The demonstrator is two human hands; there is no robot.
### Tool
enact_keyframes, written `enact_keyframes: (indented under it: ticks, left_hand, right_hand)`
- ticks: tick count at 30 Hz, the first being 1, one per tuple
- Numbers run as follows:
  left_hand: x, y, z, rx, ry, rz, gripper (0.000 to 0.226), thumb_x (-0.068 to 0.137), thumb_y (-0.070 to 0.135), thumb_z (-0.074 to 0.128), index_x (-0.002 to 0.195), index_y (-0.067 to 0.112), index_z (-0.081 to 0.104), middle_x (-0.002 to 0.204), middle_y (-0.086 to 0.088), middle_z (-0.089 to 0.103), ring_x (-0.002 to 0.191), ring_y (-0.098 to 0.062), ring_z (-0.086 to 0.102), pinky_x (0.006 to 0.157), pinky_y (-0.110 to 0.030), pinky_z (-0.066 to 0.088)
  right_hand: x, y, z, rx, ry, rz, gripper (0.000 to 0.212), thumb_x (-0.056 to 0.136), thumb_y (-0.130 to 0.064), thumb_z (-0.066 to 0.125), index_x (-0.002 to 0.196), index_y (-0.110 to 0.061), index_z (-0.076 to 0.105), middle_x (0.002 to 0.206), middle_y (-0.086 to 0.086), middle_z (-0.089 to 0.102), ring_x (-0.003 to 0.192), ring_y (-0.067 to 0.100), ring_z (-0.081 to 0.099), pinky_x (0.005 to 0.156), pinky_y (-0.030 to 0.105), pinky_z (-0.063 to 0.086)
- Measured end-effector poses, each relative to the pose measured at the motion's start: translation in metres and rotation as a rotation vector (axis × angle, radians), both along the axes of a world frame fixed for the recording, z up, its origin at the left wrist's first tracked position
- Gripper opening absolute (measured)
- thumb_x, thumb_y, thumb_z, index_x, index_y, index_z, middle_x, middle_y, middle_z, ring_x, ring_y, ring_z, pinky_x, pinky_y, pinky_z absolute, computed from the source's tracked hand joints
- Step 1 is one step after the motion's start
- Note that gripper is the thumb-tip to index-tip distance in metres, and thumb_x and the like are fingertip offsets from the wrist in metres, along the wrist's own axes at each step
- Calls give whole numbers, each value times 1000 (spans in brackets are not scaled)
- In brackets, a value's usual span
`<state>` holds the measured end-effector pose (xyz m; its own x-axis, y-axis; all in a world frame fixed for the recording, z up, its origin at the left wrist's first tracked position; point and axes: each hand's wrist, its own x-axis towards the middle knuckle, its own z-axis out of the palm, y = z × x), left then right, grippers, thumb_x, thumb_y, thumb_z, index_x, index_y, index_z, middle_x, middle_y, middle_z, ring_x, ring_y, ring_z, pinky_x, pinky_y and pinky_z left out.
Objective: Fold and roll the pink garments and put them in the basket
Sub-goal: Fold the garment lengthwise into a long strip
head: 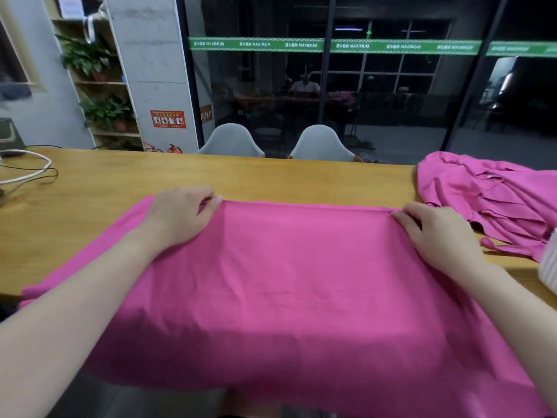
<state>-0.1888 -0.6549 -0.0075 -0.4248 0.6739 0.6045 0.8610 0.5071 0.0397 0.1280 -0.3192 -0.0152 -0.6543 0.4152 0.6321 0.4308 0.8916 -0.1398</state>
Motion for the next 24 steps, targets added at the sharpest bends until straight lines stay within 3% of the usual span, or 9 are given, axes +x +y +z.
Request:
enact_keyframes:
  ticks: [4, 8, 11, 17, 20, 24]
  left_hand:
    - [-29, 32, 3, -94, -10, 66, 37, 103, 43, 46, 75, 20, 51, 65, 8, 55, 63, -22, 52, 54, -32, 32]
    - [-59, 56, -16, -162, -95, 67, 38, 103, 43, 47, 71, 24, 41, 64, 11, 51, 66, -23, 52, 57, -34, 33]
    - [-70, 67, -39, -218, -168, 31, 36, 103, 42, 47, 71, 26, 40, 67, 11, 51, 69, -23, 52, 60, -35, 34]
    - [-78, 76, -61, -215, -249, 17, 35, 104, 44, 47, 75, 25, 42, 71, 5, 54, 71, -27, 50, 66, -40, 43]
    - [-78, 73, -64, -209, -261, 20, 37, 104, 44, 48, 73, 23, 41, 70, 4, 54, 71, -28, 51, 64, -40, 41]
    - [-73, 67, -66, -207, -275, 15, 37, 104, 43, 47, 75, 19, 44, 67, 6, 52, 70, -27, 50, 63, -39, 39]
  right_hand:
    - [-41, 31, 7, -61, -101, -50, 34, 102, -45, 50, 75, -24, 52, 71, 7, 63, 73, 37, 62, 59, 39, 44]
    - [-77, 57, -11, -112, -219, -60, 33, 102, -46, 49, 85, -21, 62, 87, 7, 71, 84, 34, 65, 63, 38, 44]
    - [-85, 68, -37, -146, -303, -62, 34, 103, -47, 46, 85, -22, 60, 93, 7, 72, 91, 35, 66, 65, 39, 45]
    - [-89, 80, -60, -157, -276, -78, 31, 103, -42, 49, 81, -22, 56, 91, 15, 71, 89, 41, 65, 65, 43, 42]
    - [-88, 78, -61, -150, -256, -80, 32, 103, -42, 49, 84, -19, 60, 92, 17, 72, 89, 42, 66, 66, 43, 42]
    - [-82, 68, -60, -182, -247, -83, 32, 103, -42, 48, 78, -22, 52, 91, 17, 71, 89, 42, 65, 67, 44, 44]
